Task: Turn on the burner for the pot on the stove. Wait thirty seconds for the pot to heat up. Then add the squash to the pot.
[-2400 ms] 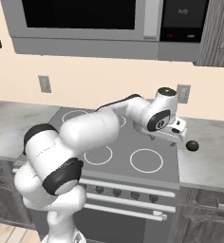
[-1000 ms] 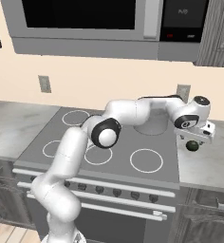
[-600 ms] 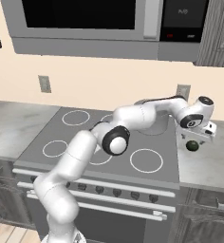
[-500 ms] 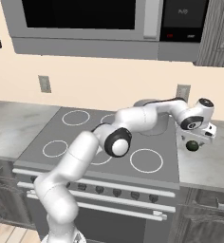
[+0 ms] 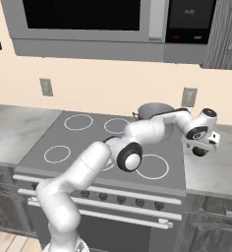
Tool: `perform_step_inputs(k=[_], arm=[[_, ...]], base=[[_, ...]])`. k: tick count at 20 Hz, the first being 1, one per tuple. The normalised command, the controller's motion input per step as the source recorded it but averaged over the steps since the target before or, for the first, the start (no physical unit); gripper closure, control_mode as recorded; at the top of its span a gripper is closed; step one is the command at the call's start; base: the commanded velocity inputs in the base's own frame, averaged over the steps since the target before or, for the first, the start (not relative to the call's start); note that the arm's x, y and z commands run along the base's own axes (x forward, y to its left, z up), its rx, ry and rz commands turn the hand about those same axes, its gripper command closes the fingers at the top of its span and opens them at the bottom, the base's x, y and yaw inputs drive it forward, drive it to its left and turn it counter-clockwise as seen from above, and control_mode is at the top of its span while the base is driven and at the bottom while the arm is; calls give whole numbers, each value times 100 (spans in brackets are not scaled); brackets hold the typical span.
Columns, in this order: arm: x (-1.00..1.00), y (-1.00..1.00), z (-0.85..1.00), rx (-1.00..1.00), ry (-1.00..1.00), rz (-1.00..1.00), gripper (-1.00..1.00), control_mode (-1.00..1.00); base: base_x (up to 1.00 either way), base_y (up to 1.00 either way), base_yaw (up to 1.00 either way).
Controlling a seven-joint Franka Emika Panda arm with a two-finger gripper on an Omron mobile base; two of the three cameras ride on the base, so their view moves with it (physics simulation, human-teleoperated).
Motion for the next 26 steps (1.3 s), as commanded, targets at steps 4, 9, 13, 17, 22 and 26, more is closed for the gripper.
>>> perform_step_inputs(k=[4, 9, 13, 17, 22, 26], arm=[[41, -9, -8, 0, 0, -1, -100, -100], [3, -25, -11, 0, 1, -1, -100, -100], [0, -10, -23, 0, 7, 0, -100, -100], [0, -3, -14, 0, 6, 0, -100, -100], [0, 0, 0, 0, 0, 0, 100, -100], [0, 0, 0, 0, 0, 0, 100, -100]], base=[[0, 0, 0], [0, 0, 0], [0, 0, 0], [0, 0, 0], [0, 0, 0], [0, 0, 0]])
